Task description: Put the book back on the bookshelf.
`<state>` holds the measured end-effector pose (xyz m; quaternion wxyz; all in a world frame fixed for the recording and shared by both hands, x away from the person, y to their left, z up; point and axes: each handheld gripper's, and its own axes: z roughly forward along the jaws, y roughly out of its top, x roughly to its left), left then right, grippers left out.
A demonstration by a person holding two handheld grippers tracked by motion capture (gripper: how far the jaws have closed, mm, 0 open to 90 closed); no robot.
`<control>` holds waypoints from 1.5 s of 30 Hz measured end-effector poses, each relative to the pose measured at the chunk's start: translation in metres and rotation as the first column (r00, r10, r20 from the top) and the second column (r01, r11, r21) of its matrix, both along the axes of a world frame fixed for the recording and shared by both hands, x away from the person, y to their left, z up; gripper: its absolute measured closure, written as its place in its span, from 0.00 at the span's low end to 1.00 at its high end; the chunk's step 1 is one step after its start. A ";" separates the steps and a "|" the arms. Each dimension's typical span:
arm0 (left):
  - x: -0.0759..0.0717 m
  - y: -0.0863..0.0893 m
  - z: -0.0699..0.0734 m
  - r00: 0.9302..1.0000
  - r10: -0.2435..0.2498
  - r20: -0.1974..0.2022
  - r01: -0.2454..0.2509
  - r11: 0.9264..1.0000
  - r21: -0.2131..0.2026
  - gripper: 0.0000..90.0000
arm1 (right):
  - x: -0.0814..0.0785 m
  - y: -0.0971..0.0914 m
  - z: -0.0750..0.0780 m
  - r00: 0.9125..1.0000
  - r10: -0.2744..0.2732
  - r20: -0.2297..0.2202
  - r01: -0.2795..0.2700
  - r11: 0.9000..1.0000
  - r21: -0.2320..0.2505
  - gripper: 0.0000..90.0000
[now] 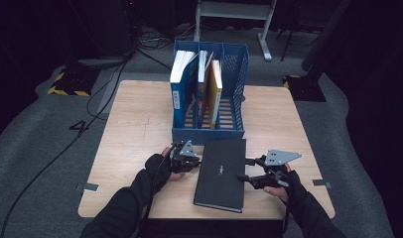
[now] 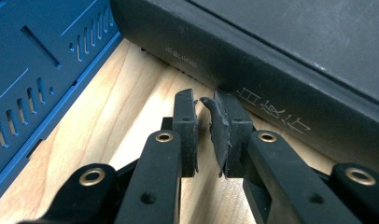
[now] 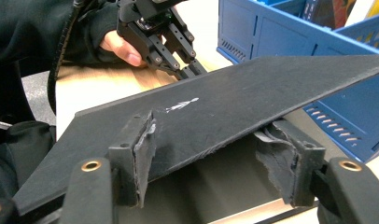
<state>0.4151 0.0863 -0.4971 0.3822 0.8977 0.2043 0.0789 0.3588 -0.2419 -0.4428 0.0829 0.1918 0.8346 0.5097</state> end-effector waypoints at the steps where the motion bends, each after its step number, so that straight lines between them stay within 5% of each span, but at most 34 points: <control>1: 0.000 0.001 0.000 1.000 -0.001 -0.004 0.001 1.000 -0.012 0.89 | -0.001 0.000 0.001 1.000 0.000 0.007 0.000 1.000 0.000 0.42; 7: -0.001 0.003 0.003 1.000 0.005 0.004 -0.004 0.999 -0.039 0.90 | -0.009 0.002 0.006 0.998 0.012 0.057 -0.012 1.000 -0.002 0.42; 15: 0.004 0.004 0.003 0.999 0.001 -0.038 -0.004 0.997 -0.081 0.94 | -0.018 0.006 0.013 0.992 0.042 0.117 -0.041 0.999 -0.015 0.42; 22: -0.001 0.009 0.013 1.000 0.001 -0.016 -0.004 0.989 -0.149 0.99 | -0.034 0.012 0.025 0.975 0.078 0.209 -0.069 0.996 -0.050 0.42; 36: 0.010 0.012 0.020 0.999 0.008 -0.048 -0.019 0.973 -0.231 1.00 | -0.042 0.016 0.032 0.955 0.097 0.280 -0.078 0.994 -0.080 0.42; 45: 0.007 0.016 0.033 1.000 0.021 0.012 -0.018 0.970 -0.242 1.00 | -0.047 0.017 0.037 0.933 0.100 0.345 -0.072 0.993 -0.096 0.44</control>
